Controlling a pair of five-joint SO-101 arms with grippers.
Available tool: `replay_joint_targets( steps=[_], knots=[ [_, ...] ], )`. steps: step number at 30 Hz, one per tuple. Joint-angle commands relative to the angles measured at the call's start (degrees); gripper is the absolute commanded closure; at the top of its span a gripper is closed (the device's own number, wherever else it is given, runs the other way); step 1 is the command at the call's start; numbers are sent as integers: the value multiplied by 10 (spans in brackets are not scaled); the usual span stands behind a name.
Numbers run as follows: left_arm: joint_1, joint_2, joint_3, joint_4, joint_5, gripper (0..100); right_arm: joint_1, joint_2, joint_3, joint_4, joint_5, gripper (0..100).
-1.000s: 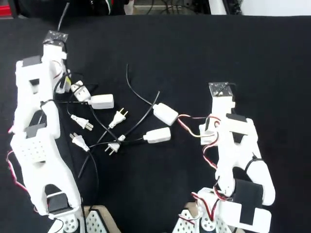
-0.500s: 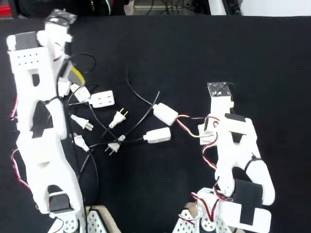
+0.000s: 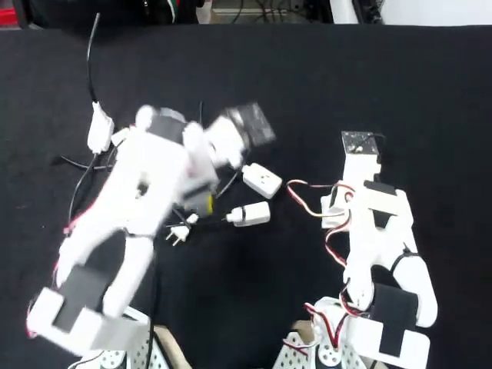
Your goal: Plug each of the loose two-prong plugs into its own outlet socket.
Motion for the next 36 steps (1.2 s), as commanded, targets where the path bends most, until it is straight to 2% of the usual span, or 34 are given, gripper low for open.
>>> replay_joint_targets(
  steps=[1,6,8,11,19,25,30,36],
  knots=[
    [58,-108,196,-135,-7,762,14,-5,-15,-5,-7,914],
    [66,-195,293,-233,-6,762,14,-5,-15,-5,-7,914],
    [63,-182,303,-273,4,762,14,-5,-15,-6,-7,915],
    [120,-152,297,-252,24,762,14,-5,-15,-7,-7,915],
    [127,-116,268,-321,69,766,14,-5,-15,-7,-7,916],
    [126,-84,310,-456,137,837,11,-5,-15,-6,-4,916],
    [131,-12,283,-464,155,898,11,-5,-15,-6,-4,916],
    [136,38,256,-431,154,957,11,-5,-15,-6,-4,916]
  ],
)
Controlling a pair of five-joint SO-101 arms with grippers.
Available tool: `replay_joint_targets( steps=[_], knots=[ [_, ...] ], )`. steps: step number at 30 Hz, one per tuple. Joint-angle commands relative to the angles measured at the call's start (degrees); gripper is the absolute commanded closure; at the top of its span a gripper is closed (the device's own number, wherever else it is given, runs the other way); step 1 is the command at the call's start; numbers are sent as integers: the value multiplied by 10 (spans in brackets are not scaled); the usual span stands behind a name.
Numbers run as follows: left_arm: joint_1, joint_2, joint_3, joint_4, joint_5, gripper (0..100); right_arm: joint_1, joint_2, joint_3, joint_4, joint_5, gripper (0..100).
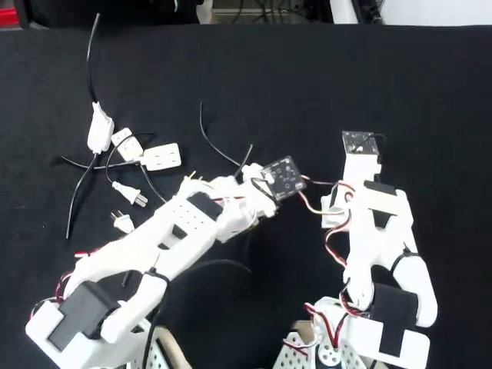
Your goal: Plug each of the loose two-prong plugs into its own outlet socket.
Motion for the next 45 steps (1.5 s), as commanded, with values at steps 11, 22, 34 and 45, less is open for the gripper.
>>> replay_joint_targets(
  steps=[11,22,34,45],
  knots=[
    [-9,-11,-20,76,4,907,11,-4,-14,-7,-1,916],
    [-51,-9,-36,39,2,801,11,-4,-14,-7,-1,915],
    [-57,-15,-49,3,3,798,11,-4,-15,-5,0,914],
    [-90,-15,-117,63,-110,799,11,-4,-14,-4,0,914]
  ],
)
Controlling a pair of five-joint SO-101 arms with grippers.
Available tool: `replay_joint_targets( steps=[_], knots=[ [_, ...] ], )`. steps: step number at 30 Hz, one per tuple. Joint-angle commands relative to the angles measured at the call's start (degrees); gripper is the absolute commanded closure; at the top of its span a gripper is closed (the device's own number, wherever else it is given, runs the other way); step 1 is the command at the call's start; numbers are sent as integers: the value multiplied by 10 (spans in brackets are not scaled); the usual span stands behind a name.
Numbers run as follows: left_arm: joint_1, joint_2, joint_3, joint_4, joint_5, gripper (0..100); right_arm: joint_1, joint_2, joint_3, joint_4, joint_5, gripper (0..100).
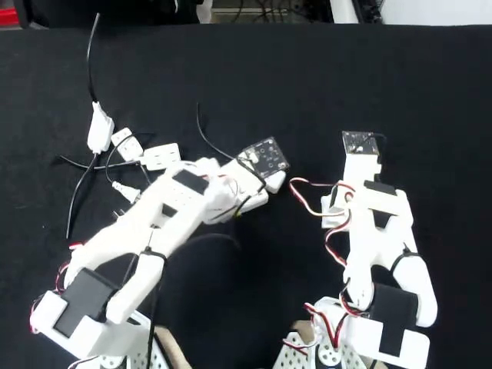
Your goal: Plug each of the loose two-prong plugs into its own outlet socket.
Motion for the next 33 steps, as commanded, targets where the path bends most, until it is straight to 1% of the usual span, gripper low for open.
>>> replay_joint_targets(
  steps=[1,3,6,9,12,14,17,19,23,29,33],
  knots=[
    [3,-11,-49,3,-18,799,10,-4,-14,-4,0,914],
    [15,-6,-46,-19,-18,799,10,-4,-14,-4,0,914],
    [15,11,-22,-77,-17,799,10,-5,-14,-4,0,914],
    [14,42,-27,-84,-15,798,10,-5,-14,-4,0,914],
    [24,89,-53,-85,19,795,10,-5,-14,-4,0,914],
    [24,134,-85,-80,23,796,10,-5,-14,-4,0,914],
    [29,185,-124,-38,22,798,10,-5,-14,-4,0,914],
    [29,184,-145,-4,24,798,10,-5,-13,-4,0,914],
    [24,148,-136,13,26,798,10,-5,-13,-4,0,914],
    [29,8,-45,12,41,798,10,-5,-15,7,0,914],
    [54,-68,15,9,43,795,10,-5,-16,11,0,914]
  ],
)
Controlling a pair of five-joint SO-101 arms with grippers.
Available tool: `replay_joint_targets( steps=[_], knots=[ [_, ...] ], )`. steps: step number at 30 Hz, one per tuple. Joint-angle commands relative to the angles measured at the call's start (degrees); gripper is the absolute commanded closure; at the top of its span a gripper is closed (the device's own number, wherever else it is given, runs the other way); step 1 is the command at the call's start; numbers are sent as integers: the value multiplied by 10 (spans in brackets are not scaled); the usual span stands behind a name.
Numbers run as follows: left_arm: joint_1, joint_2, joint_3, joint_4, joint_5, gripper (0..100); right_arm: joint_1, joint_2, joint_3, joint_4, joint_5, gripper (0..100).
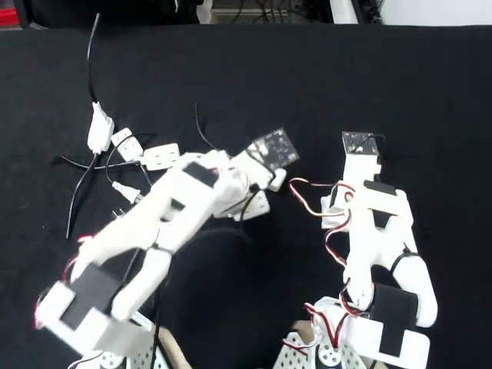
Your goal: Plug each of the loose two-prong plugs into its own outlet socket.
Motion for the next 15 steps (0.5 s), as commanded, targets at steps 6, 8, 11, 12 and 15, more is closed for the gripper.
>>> replay_joint_targets(
  steps=[6,8,11,12,15],
  knots=[
    [20,-55,4,1,29,794,-7,-5,-14,6,0,914],
    [12,-41,-4,0,29,795,-8,-5,-14,6,0,914],
    [16,-23,-7,3,18,797,-8,-5,-14,6,0,914],
    [26,-19,-4,4,7,797,-8,-5,-14,6,0,914],
    [50,-2,-2,2,-10,794,-8,-5,-14,6,0,914]
  ],
)
